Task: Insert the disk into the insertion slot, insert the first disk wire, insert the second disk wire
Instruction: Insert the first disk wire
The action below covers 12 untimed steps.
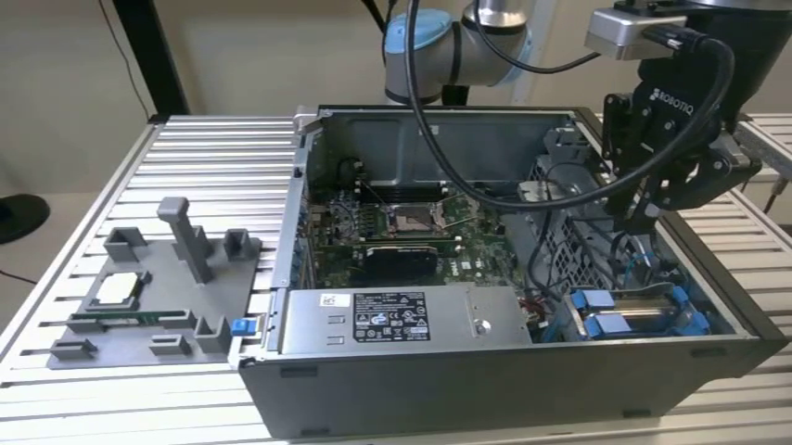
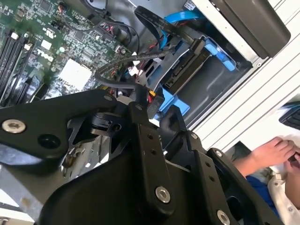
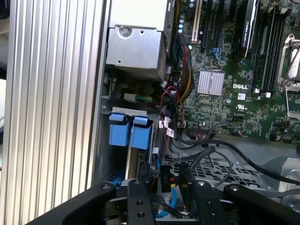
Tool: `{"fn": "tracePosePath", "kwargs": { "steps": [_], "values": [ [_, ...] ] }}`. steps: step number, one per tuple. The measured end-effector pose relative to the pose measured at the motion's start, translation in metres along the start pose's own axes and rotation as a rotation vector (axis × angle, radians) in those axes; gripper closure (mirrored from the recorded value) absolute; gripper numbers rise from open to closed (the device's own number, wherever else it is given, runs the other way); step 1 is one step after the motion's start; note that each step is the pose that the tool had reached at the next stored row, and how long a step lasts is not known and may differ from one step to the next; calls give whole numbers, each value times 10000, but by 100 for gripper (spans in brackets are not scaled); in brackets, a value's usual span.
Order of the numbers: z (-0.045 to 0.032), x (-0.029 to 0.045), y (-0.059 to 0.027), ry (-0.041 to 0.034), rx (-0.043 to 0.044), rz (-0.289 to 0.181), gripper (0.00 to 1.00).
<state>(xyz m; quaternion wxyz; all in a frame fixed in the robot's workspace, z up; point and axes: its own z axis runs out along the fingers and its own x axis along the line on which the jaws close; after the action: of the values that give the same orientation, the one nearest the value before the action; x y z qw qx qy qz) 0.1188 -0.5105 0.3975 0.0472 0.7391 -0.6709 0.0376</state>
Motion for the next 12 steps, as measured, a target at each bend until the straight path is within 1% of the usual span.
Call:
{"fn": "tracePosePath", "kwargs": {
  "steps": [3,12],
  "values": [
    [-2,-2,0,2,13,-115,0],
    [-18,-5,10,5,31,-259,0]
  ]
}}
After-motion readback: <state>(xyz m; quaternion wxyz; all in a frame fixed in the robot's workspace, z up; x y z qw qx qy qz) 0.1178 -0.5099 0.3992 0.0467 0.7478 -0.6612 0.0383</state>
